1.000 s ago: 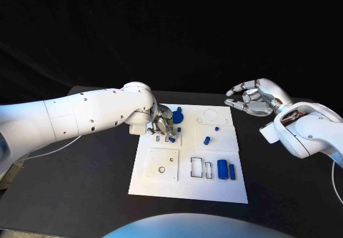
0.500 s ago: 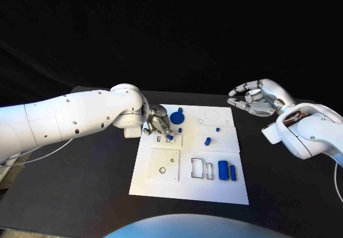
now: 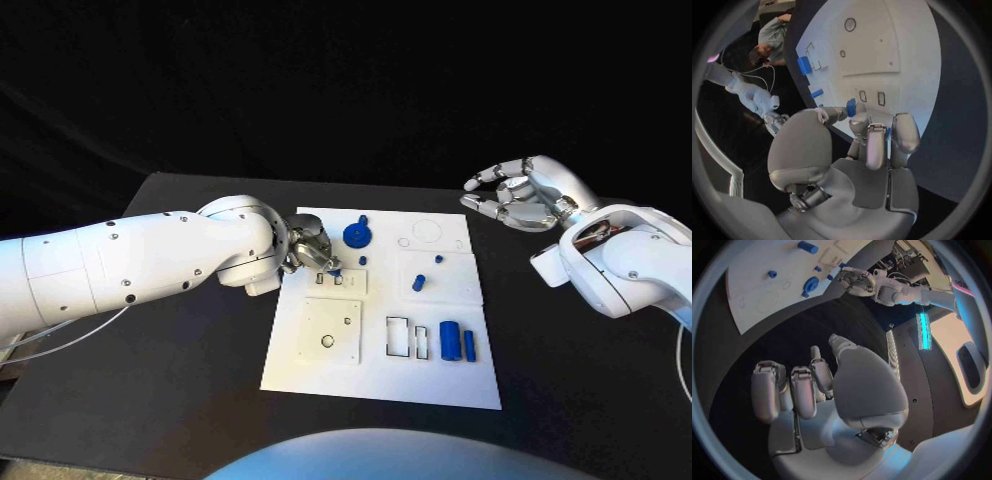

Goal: Assemble the parts on the task board

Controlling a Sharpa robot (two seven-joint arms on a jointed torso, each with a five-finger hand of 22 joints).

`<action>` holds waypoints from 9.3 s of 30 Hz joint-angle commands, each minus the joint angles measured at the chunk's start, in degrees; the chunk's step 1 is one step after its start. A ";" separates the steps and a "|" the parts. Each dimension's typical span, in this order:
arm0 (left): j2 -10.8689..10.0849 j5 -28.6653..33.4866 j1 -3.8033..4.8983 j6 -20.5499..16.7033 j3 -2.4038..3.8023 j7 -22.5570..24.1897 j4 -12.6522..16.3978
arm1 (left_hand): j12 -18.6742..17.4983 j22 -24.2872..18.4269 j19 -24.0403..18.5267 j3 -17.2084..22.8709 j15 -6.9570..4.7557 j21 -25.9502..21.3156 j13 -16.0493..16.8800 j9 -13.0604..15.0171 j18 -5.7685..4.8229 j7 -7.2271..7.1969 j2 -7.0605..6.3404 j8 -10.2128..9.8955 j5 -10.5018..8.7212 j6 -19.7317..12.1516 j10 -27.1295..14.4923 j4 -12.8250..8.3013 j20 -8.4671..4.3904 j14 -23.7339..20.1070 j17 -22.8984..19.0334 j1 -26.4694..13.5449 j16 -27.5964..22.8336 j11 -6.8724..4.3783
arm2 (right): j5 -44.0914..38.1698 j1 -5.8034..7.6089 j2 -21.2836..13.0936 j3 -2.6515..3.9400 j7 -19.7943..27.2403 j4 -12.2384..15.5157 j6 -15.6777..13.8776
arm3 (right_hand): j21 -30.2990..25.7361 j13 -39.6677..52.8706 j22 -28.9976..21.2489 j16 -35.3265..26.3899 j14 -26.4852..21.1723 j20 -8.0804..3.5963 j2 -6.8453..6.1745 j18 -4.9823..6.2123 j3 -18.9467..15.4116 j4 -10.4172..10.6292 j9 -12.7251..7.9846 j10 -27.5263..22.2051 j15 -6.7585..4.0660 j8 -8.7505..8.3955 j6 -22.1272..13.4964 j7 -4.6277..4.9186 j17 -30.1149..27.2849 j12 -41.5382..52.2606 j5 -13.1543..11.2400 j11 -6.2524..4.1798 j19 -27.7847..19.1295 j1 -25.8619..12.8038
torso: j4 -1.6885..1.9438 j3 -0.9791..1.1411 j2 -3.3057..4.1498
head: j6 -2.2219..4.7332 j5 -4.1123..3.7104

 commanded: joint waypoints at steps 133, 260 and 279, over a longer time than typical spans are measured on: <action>4.77 -5.24 -3.14 7.23 -0.08 -0.45 -4.53 | 1.69 1.80 1.66 4.72 -1.67 0.37 1.65 2.86 -1.41 -2.19 1.47 1.09 1.34 3.24 2.39 -4.27 -0.45 4.36 7.86 -11.48 1.51 -1.47 | -0.28 -0.03 -1.30 -0.01 -0.99 0.60 1.82 | -0.95 -0.49 8.09 -0.55 4.46 -0.14 0.79 0.17 -0.23 0.43 0.12 -0.37 -0.36 0.61 -0.64 -0.07 8.80 -0.58 2.06 0.00 -0.69 -1.59 | -0.02 -0.01 0.07 | -1.48 -0.93; 12.95 -4.32 2.92 22.04 3.84 -0.27 -28.24 | -0.71 -2.05 -0.65 -22.31 0.63 -2.65 -2.74 -2.36 -0.66 0.94 2.09 -9.18 1.39 0.41 -1.82 3.78 1.06 3.34 3.84 -8.06 -0.16 1.28 | -0.35 -0.22 -0.17 -0.09 -0.85 -0.55 2.27 | -1.88 -0.72 7.64 -0.97 4.27 -0.25 1.21 0.37 -1.85 0.56 0.22 -0.43 -0.49 1.22 -0.88 -0.26 7.96 -0.83 0.28 -0.13 -1.12 -4.53 | -0.14 -0.03 0.20 | -0.47 -0.14; 12.69 -2.67 2.60 23.85 3.43 -0.24 -27.50 | -0.62 -2.01 -0.75 -22.43 0.79 -2.70 -2.82 -3.29 -0.65 1.02 3.06 -9.63 1.47 1.17 -2.05 3.62 1.27 3.33 3.92 -6.17 -0.10 1.39 | -0.35 -0.31 -0.01 -0.09 -0.84 -0.75 2.30 | -1.90 -0.67 7.64 -0.92 4.30 -0.26 1.29 0.37 -1.89 0.53 0.23 -0.39 -0.51 1.26 -0.92 -0.26 8.10 -0.79 0.38 -0.15 -1.12 -4.52 | -0.12 -0.02 0.22 | -0.68 -0.01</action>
